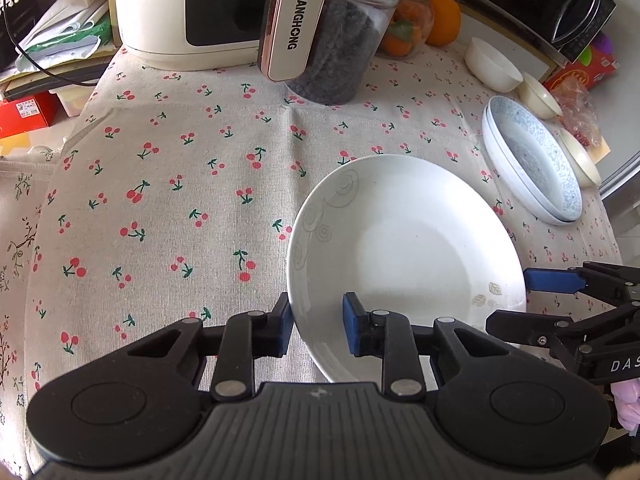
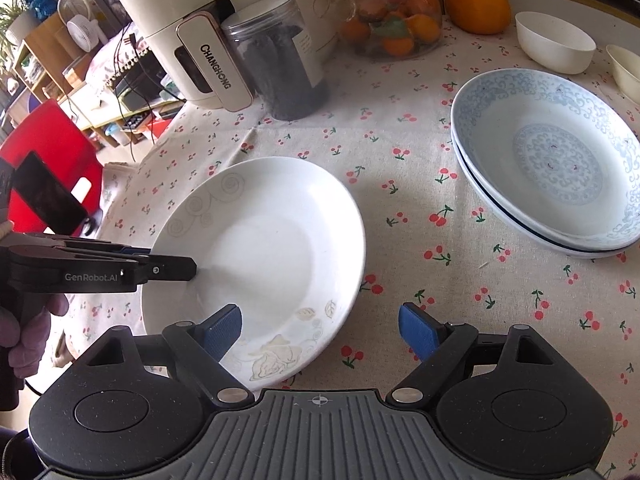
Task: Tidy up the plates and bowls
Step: 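Grasp the white plate with the left gripper and lift it toward the stack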
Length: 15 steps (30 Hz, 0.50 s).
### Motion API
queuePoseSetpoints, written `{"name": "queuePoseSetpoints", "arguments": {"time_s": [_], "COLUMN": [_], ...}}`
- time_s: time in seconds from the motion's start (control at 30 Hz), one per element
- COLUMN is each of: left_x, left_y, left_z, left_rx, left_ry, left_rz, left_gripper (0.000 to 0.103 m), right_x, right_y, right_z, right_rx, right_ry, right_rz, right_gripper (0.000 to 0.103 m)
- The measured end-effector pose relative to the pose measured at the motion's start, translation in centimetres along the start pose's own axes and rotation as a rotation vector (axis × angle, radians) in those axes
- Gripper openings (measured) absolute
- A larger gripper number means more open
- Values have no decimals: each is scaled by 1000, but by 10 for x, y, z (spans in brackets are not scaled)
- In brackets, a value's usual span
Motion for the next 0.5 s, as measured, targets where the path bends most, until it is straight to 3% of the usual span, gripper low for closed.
{"name": "queuePoseSetpoints", "arguments": {"time_s": [0.1,0.13,0.17,0.23,0.3,0.37,0.5], "left_x": [0,0,1,4,5,4,9], "left_y": [1,1,0,-1,-1,-1,1], "left_z": [0,0,-1,-2,-3,-5,-11], "left_rx": [2,1,-1,-3,-4,-3,19], "left_ry": [4,7,7,3,9,26,37], "left_rz": [-5,-8,-10,-15,-24,-28,-4], "left_gripper": [23,23,23,23,23,21,17], "right_x": [-1,-1,-2,-3,-1,5,18], "right_y": [-3,-4,-6,-9,-8,-7,-1], "right_z": [1,2,2,2,1,-1,-6], "right_rx": [-2,-3,-8,-24,-18,-14,5], "right_ry": [-7,-7,-6,-10,-13,-29,-70], "right_rz": [-2,-3,-4,-4,10,19,12], "right_gripper": [85,78,61,43,37,24,24]}}
Point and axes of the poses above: each gripper's, at about its wrist camera, not at the fingertips, and y roughly against the way its jaws point, x to its right, z to its underside, the point moved 2 cm from there along -y, roughly the way its jaws point, and after that the axes turned 5 degrees about -y, right-handed, at the moved point
